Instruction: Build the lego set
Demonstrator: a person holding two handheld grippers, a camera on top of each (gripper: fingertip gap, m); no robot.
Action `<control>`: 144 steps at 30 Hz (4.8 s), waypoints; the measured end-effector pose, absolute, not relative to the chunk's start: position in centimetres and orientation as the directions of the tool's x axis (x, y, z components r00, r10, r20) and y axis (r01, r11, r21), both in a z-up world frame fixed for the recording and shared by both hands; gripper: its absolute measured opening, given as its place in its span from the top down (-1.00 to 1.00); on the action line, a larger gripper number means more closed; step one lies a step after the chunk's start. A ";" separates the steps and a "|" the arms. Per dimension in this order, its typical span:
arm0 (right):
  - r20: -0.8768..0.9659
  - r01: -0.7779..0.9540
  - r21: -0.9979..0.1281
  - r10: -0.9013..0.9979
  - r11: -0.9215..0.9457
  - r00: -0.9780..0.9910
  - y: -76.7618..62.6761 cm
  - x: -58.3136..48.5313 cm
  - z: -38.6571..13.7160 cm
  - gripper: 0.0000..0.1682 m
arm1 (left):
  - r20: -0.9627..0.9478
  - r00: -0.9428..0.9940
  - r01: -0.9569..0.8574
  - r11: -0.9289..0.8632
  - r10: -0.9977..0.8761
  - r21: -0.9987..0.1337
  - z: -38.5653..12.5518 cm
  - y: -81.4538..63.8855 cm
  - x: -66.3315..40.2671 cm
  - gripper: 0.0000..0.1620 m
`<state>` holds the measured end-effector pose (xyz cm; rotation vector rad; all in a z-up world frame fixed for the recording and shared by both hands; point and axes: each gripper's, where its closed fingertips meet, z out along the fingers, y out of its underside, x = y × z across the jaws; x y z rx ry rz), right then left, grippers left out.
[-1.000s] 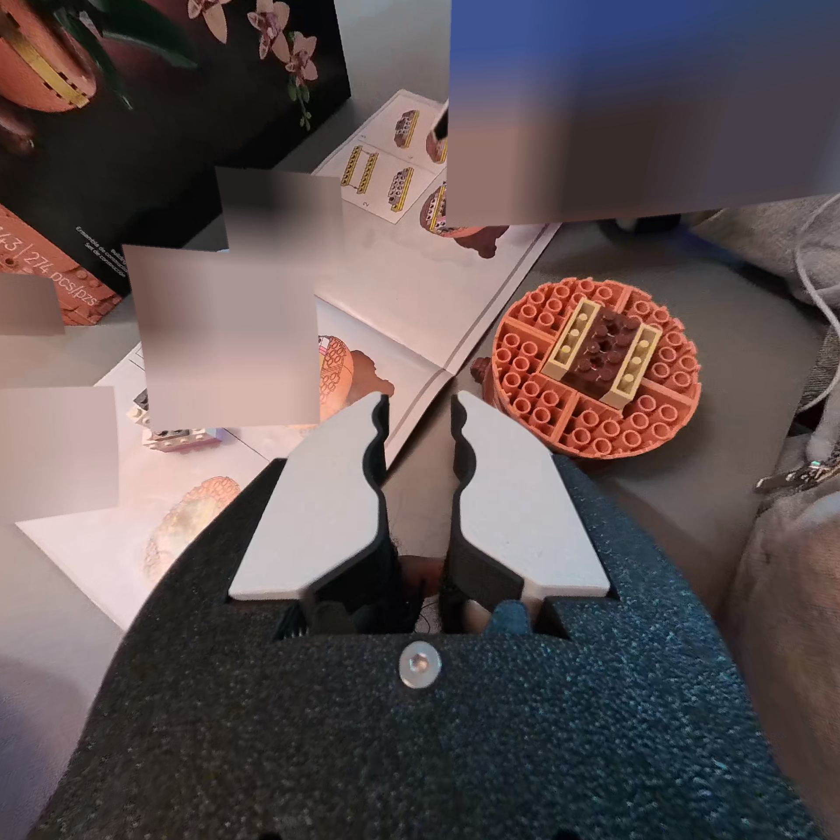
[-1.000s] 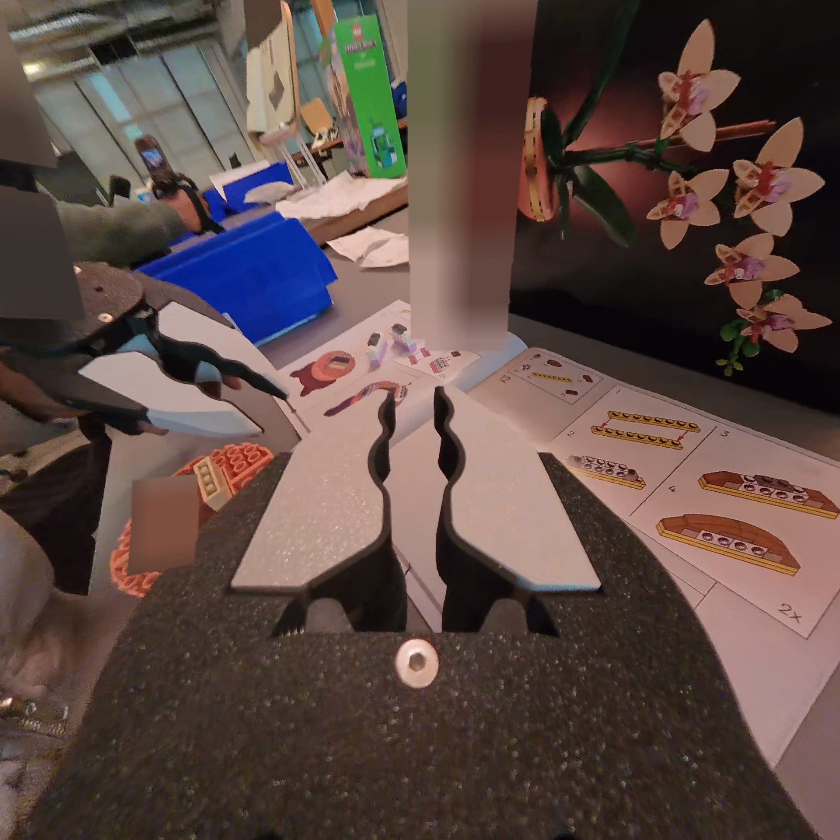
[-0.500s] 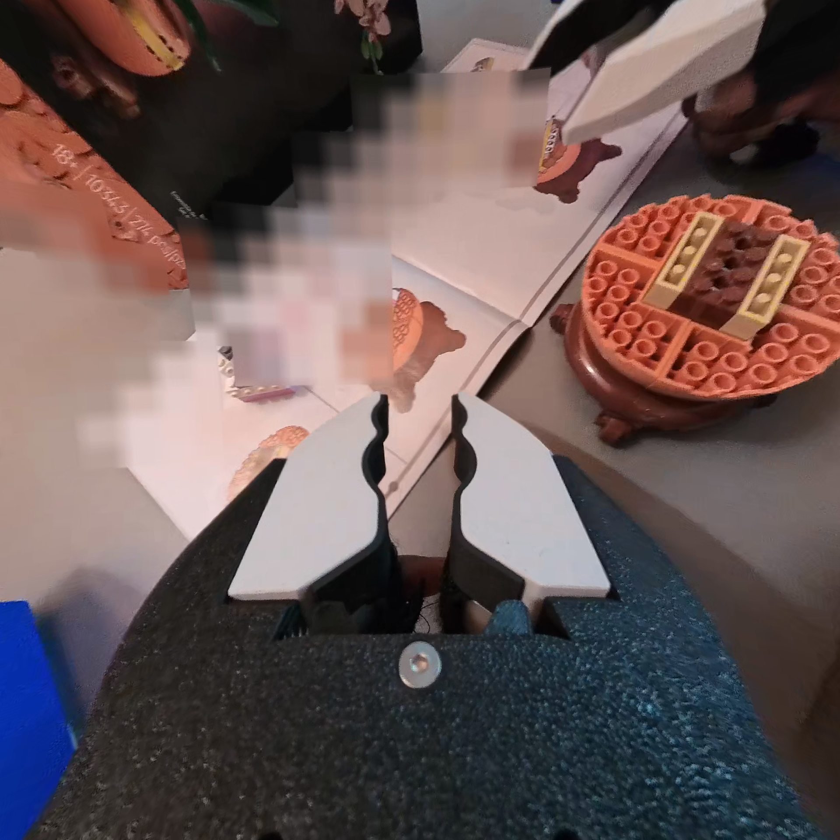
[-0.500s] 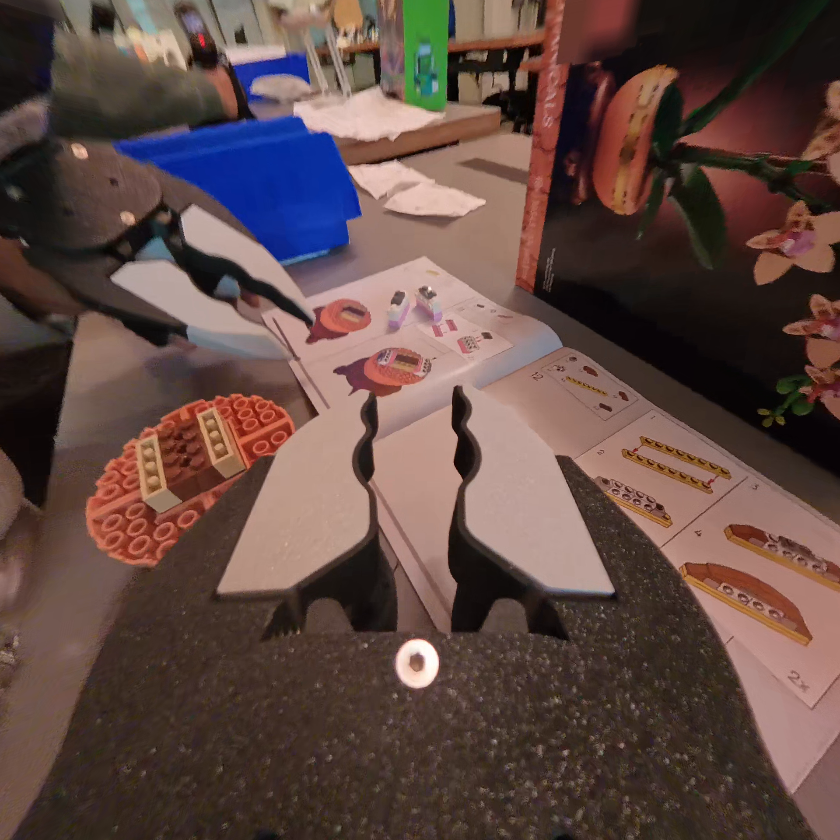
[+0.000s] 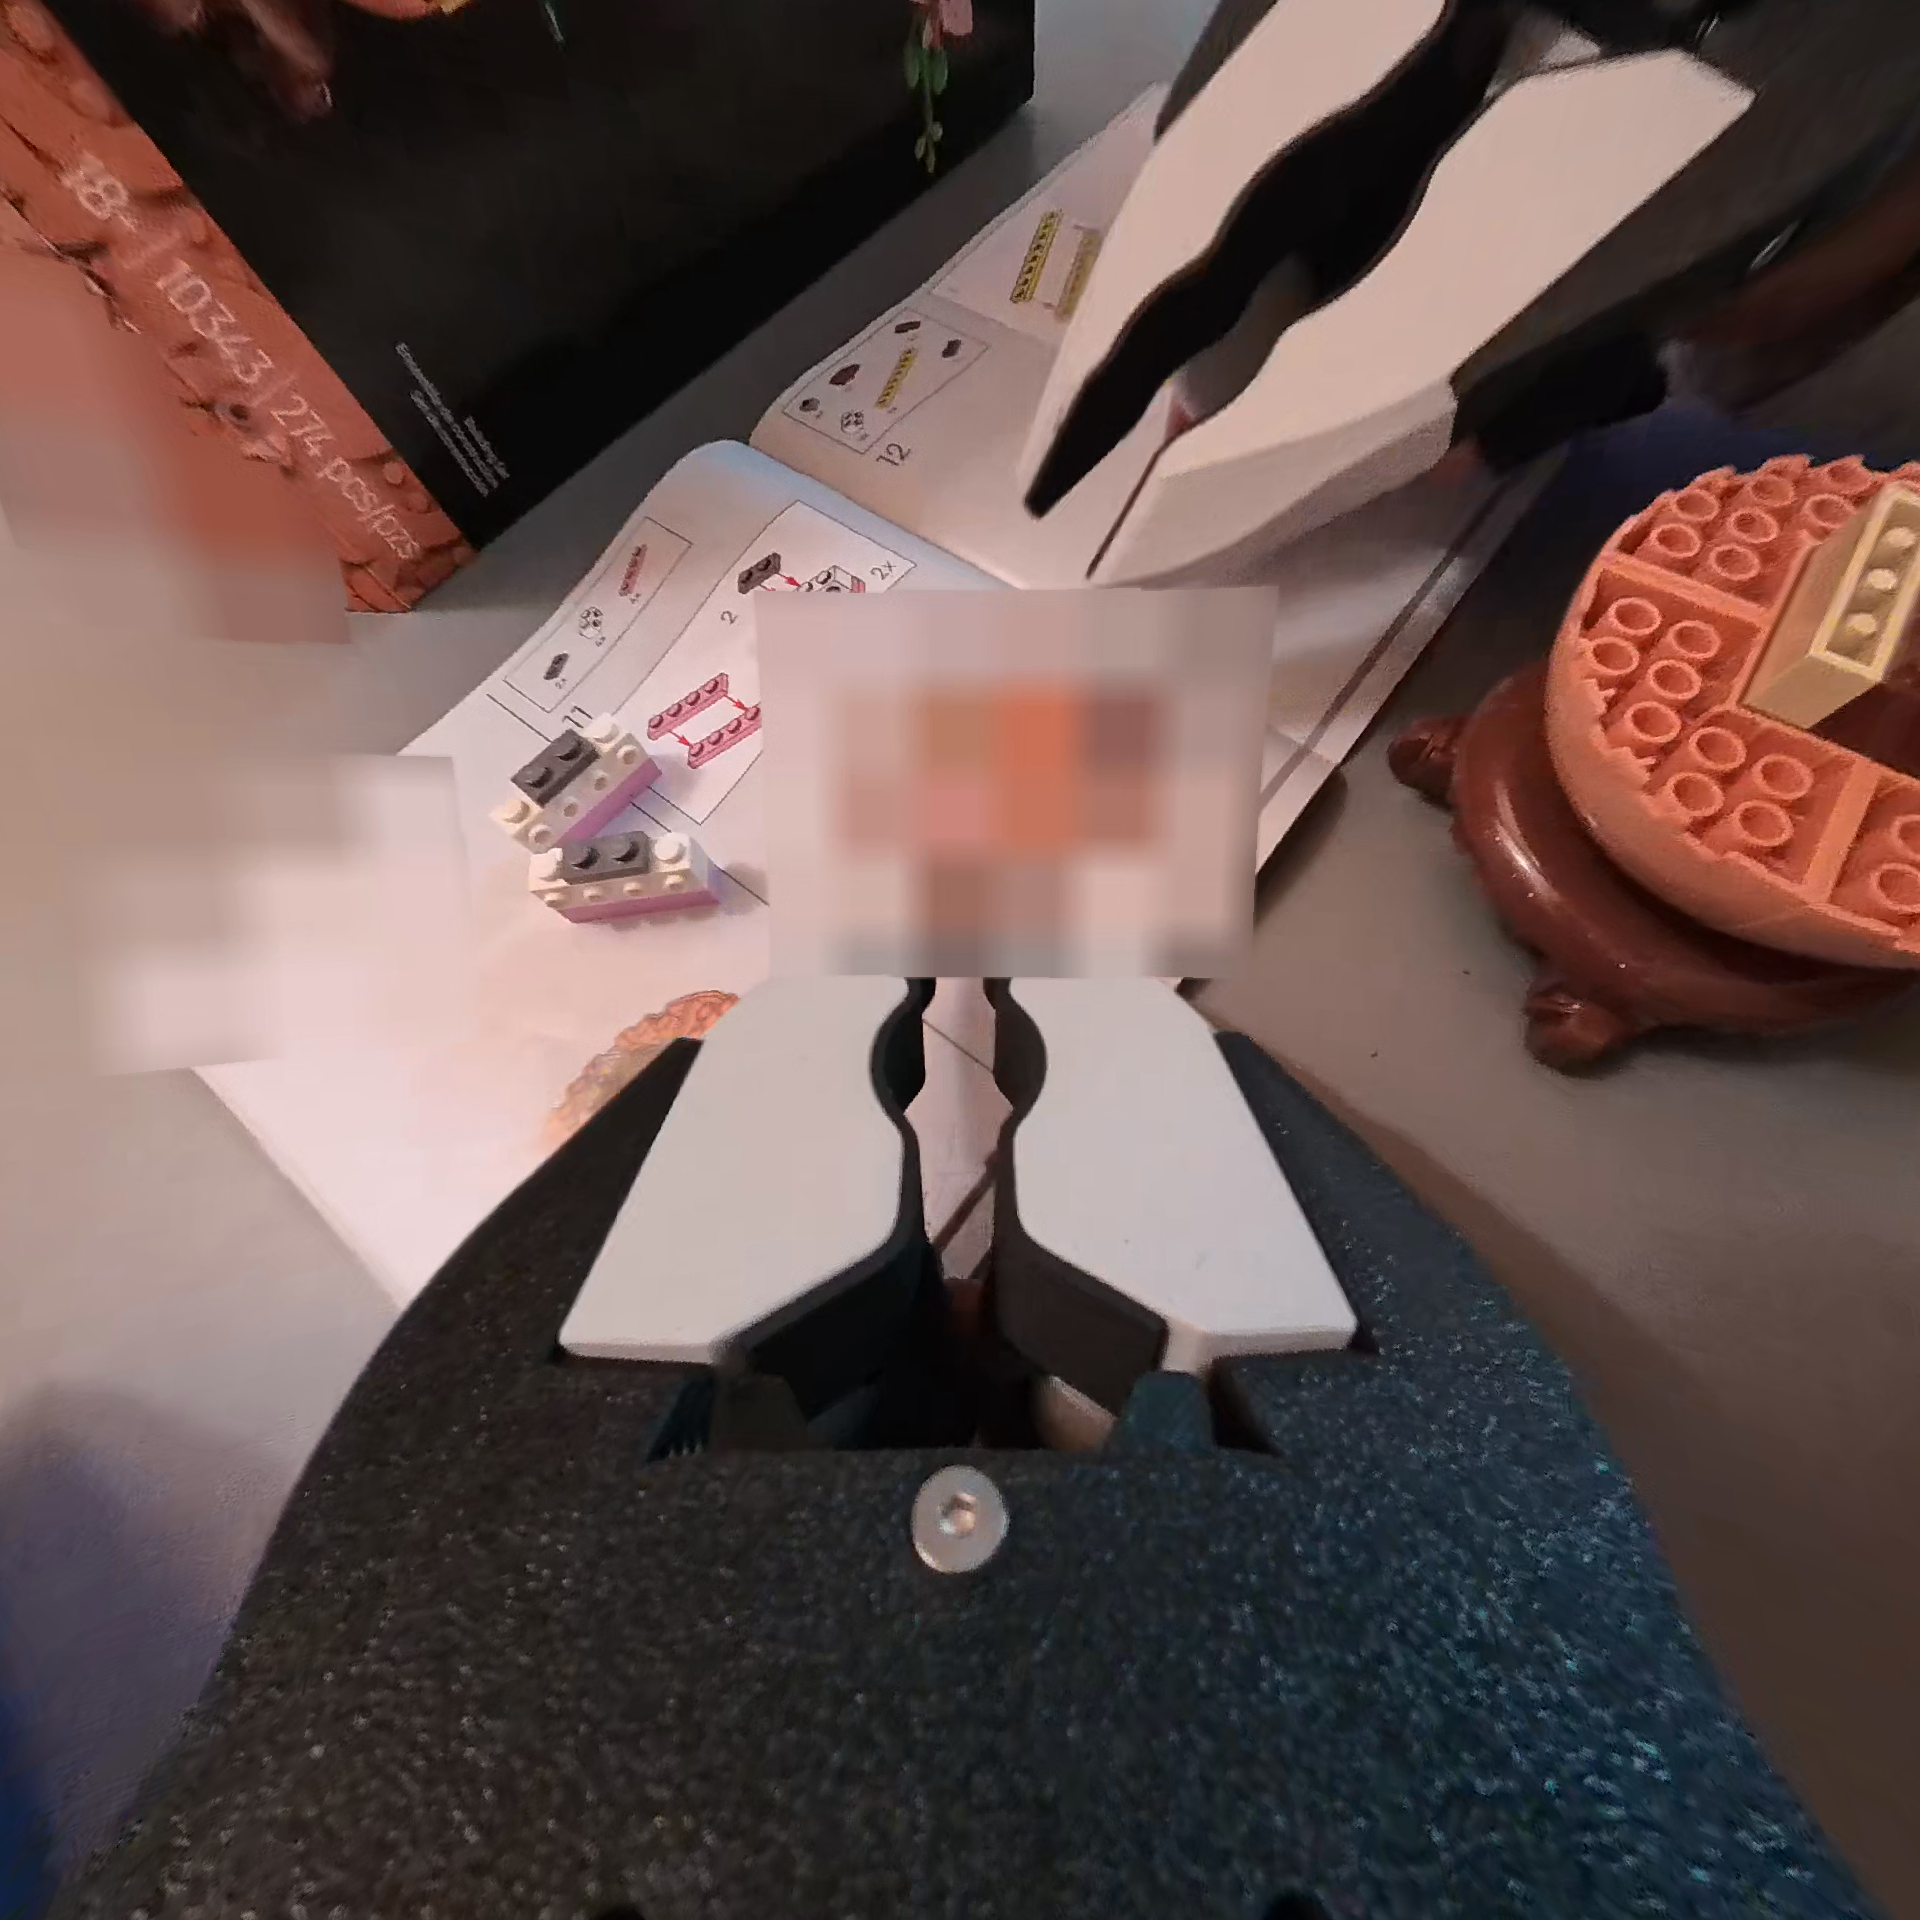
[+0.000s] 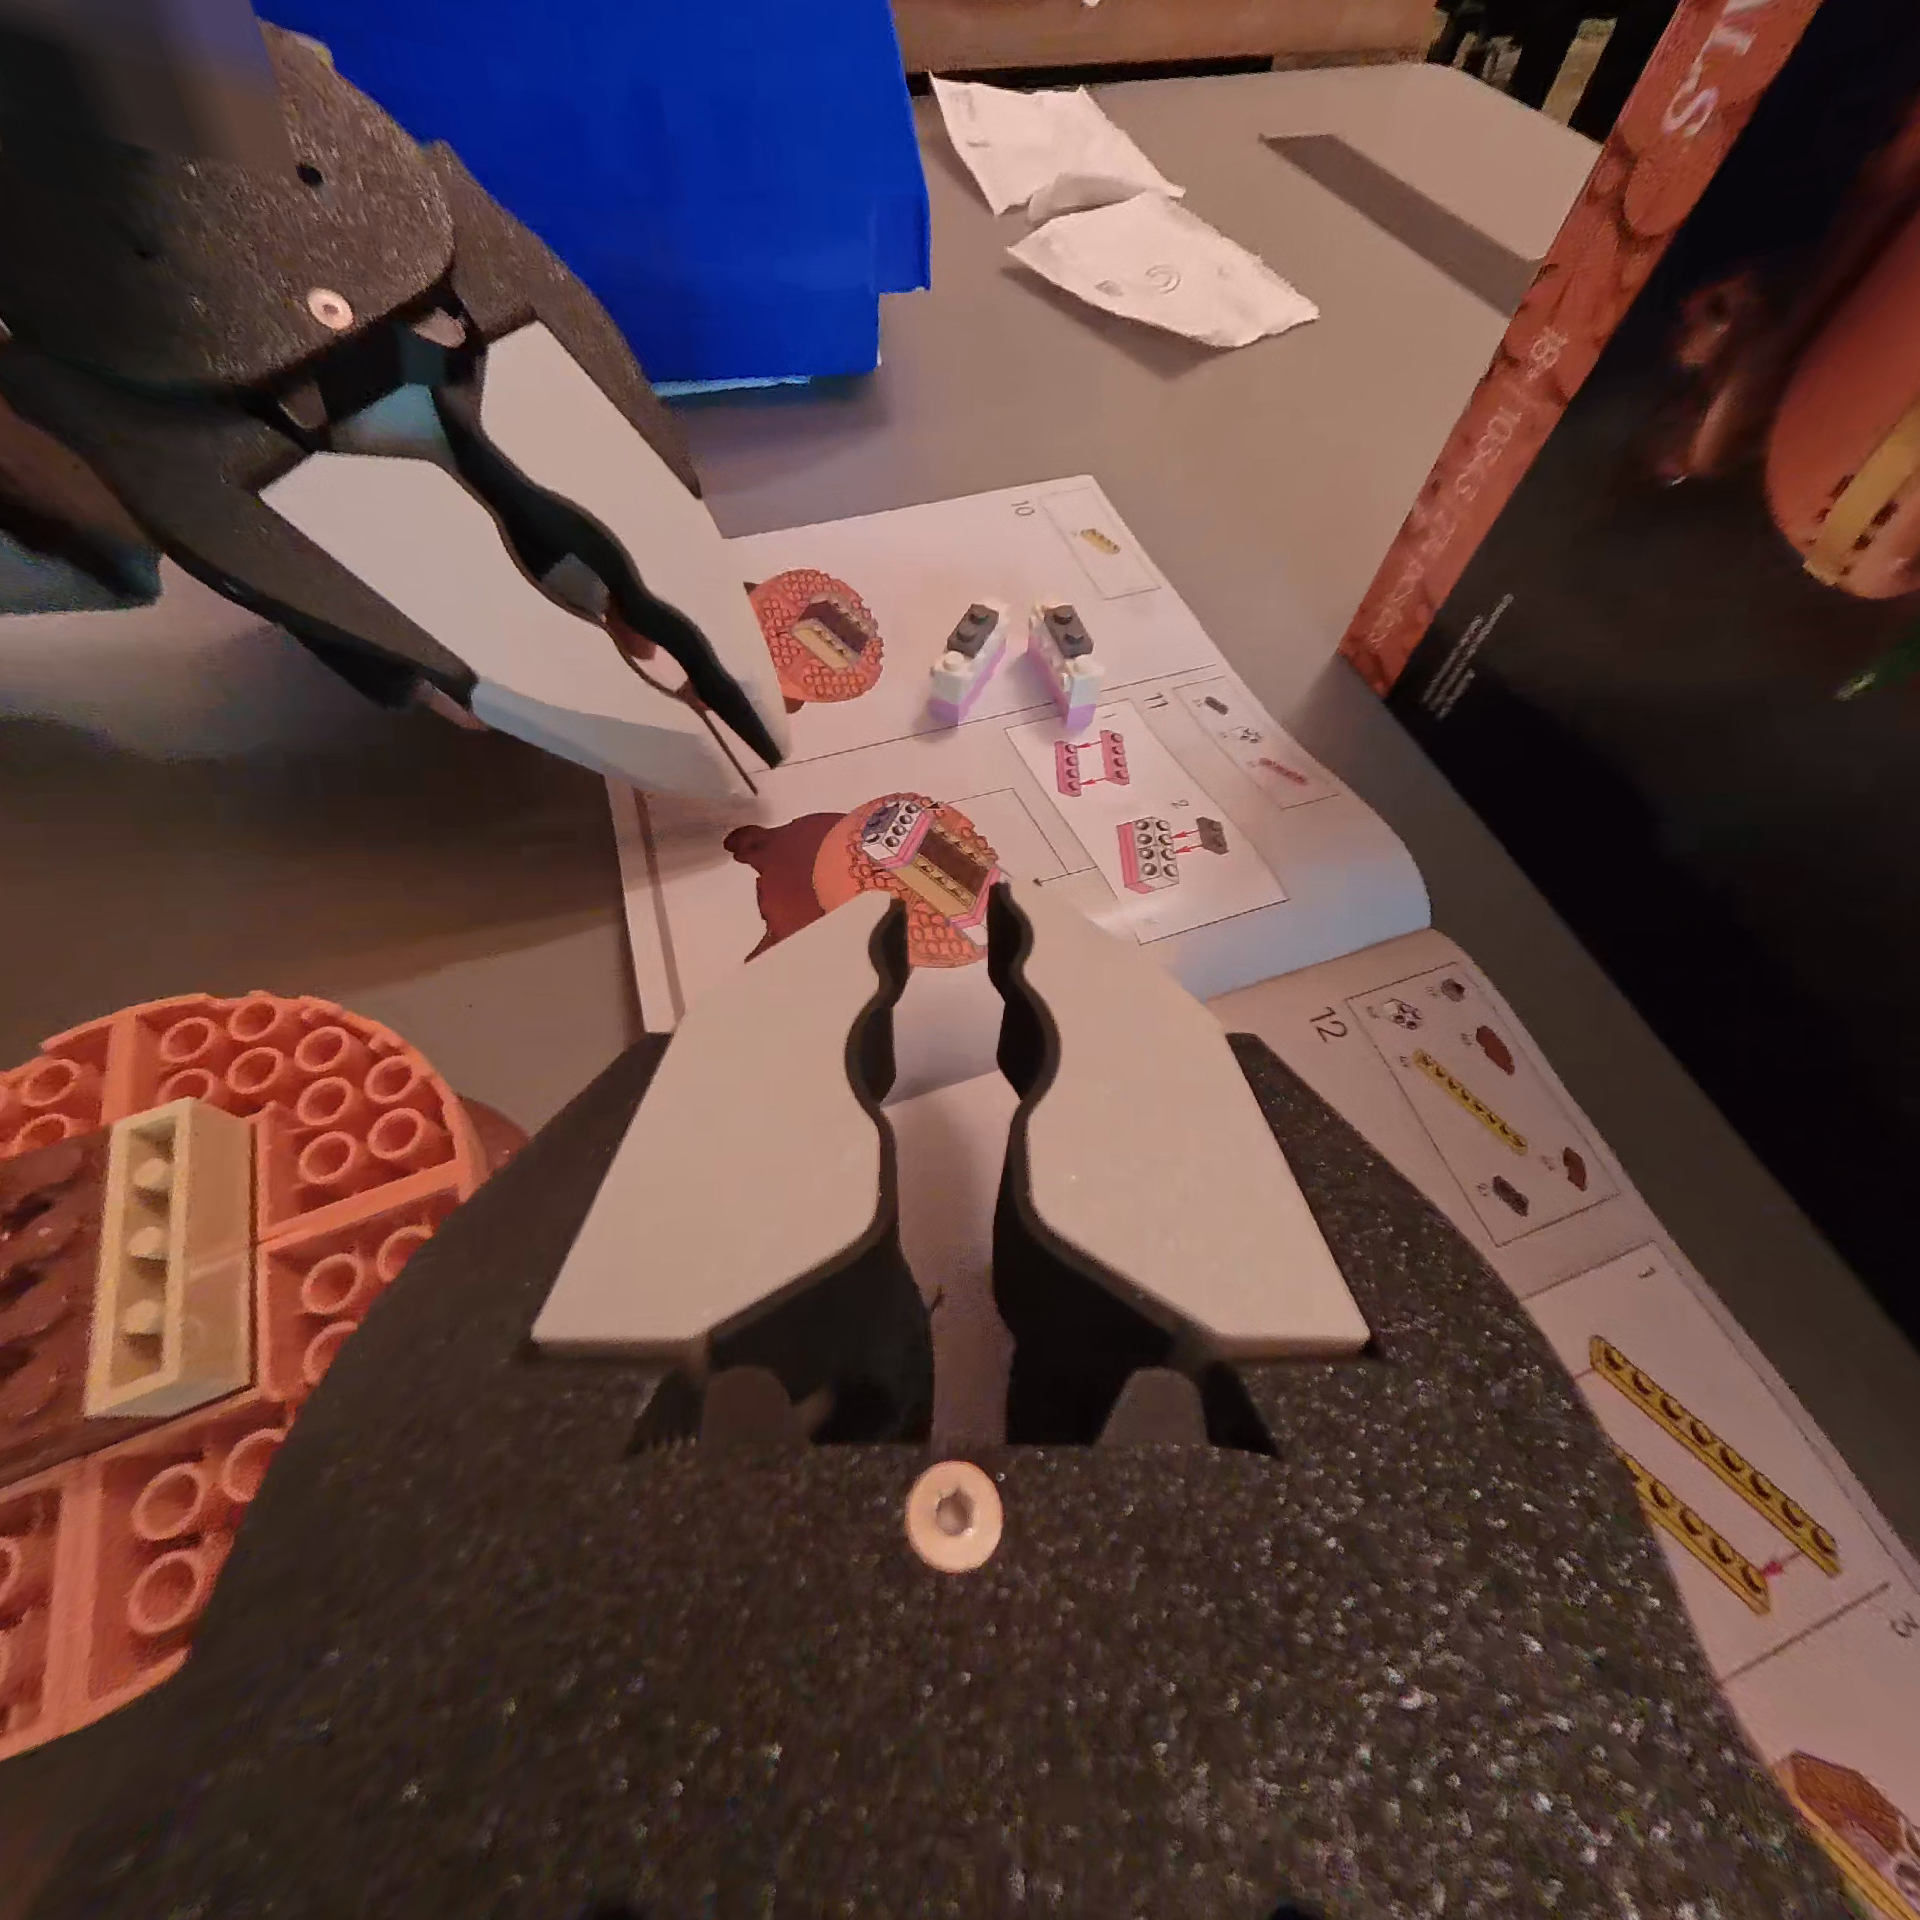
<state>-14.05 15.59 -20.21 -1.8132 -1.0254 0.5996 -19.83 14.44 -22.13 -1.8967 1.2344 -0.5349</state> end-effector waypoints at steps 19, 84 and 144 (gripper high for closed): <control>0.008 0.440 -0.861 0.858 -0.255 0.514 17.9 -14.3 -20.5 0.74 | -0.042 0.431 -0.611 -0.258 -0.901 -0.749 -23.5 14.5 -19.9 0.82; -0.305 0.230 -0.865 0.830 -0.447 0.466 22.2 -16.9 -17.1 0.87 | -0.047 0.443 -0.599 -0.257 -0.895 -0.758 -23.3 14.9 -19.9 0.73; 0.639 0.532 -0.666 0.768 0.523 0.045 2.0 -12.1 -11.5 0.60 | 0.759 -0.259 -0.644 -0.479 -0.597 -0.597 -10.9 1.0 -10.7 0.87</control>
